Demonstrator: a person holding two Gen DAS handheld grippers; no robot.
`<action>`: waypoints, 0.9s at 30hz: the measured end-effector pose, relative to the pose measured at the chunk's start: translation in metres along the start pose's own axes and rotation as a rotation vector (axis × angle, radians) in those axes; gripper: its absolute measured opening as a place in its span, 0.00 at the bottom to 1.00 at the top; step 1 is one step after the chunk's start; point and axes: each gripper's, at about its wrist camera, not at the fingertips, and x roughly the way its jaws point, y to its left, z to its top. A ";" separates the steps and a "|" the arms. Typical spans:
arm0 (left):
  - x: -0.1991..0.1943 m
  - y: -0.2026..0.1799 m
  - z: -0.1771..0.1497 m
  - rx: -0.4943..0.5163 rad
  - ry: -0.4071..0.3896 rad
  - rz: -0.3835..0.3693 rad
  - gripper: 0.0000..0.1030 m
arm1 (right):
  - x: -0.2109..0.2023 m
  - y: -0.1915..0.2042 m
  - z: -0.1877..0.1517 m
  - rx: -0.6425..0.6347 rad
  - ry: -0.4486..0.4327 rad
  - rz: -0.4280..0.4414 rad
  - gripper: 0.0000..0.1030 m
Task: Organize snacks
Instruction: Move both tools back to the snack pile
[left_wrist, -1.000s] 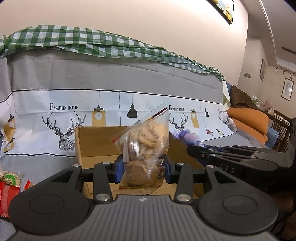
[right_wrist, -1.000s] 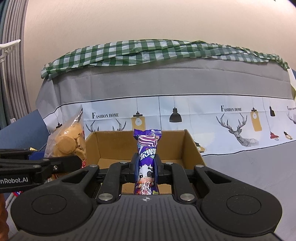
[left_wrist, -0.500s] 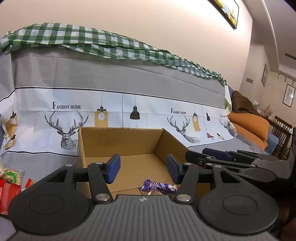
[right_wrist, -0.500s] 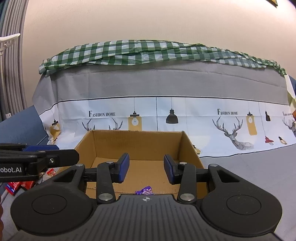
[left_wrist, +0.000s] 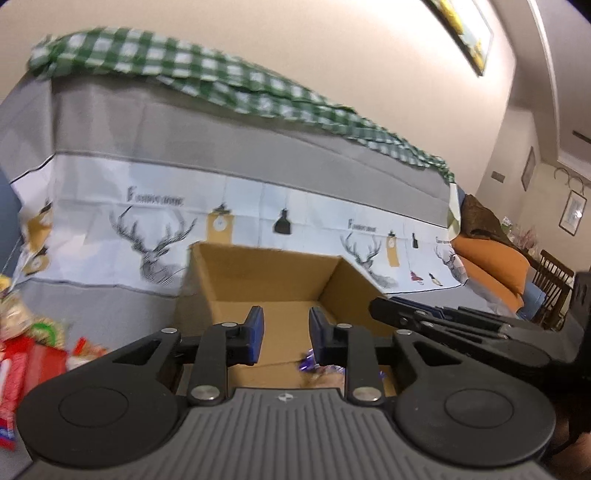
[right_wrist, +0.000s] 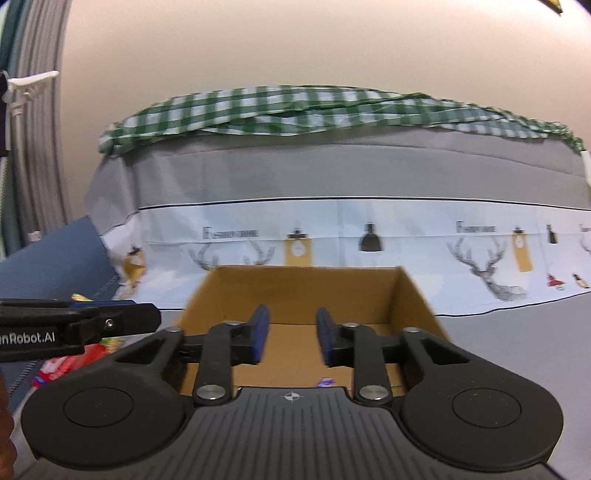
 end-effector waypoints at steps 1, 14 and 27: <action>-0.003 0.009 0.002 -0.002 0.013 0.014 0.28 | 0.000 0.007 -0.001 -0.003 0.004 0.017 0.18; -0.012 0.130 -0.010 -0.130 0.206 0.344 0.28 | 0.008 0.118 -0.018 -0.066 0.055 0.234 0.18; -0.010 0.192 -0.021 -0.389 0.251 0.432 0.29 | 0.044 0.203 -0.057 -0.184 0.202 0.397 0.19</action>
